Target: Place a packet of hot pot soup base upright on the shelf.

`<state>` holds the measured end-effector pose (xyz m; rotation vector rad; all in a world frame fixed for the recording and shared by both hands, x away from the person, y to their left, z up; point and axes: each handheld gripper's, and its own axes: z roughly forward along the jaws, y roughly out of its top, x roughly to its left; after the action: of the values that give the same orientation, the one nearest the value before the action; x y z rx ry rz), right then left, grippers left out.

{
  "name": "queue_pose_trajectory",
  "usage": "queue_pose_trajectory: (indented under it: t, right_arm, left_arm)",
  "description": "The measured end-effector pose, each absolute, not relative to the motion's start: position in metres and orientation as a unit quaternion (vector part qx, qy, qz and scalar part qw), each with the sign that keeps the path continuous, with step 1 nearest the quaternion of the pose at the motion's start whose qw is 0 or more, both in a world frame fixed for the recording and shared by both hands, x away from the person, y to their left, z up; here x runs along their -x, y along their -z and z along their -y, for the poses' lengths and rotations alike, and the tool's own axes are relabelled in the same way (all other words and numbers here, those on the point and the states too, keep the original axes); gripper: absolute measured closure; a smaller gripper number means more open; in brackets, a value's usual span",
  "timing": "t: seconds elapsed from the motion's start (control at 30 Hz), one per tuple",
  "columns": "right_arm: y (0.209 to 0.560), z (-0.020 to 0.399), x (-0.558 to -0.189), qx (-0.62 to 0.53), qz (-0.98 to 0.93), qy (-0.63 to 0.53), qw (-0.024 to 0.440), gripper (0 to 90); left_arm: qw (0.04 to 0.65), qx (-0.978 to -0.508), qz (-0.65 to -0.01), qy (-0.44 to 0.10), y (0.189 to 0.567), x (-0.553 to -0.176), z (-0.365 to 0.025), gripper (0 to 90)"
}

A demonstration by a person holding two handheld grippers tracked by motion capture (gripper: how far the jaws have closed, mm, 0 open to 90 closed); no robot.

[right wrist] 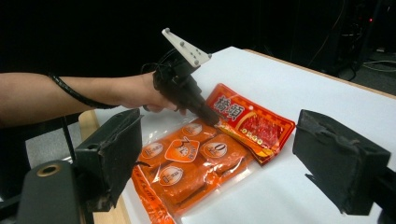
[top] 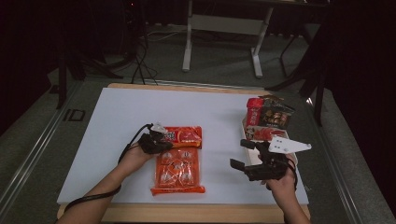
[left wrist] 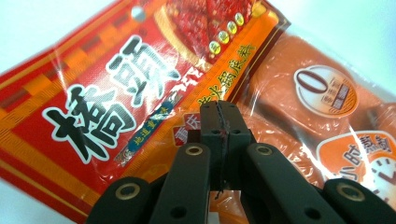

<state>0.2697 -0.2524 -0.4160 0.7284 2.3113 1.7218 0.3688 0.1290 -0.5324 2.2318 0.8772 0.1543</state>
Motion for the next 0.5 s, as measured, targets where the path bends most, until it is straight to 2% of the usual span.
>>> queue_pose_trajectory:
  t: [0.23,0.37,0.5]
  right_arm:
    - [0.415,0.253,-0.269,-0.239,-0.775,-0.576,0.099,17.3]
    - [0.416,0.251,-0.269,-0.242,-0.778,-0.57,0.104,17.4]
    - [0.417,0.251,-0.268,-0.242,-0.778,-0.567,0.125,18.7]
  left_arm:
    - [0.403,-0.844,-0.35,-0.053,0.526,-0.362,-0.138,89.5]
    - [0.42,-0.833,-0.355,-0.055,0.515,-0.357,-0.147,83.8]
    - [0.437,-0.819,-0.367,-0.059,0.505,-0.351,-0.161,69.7]
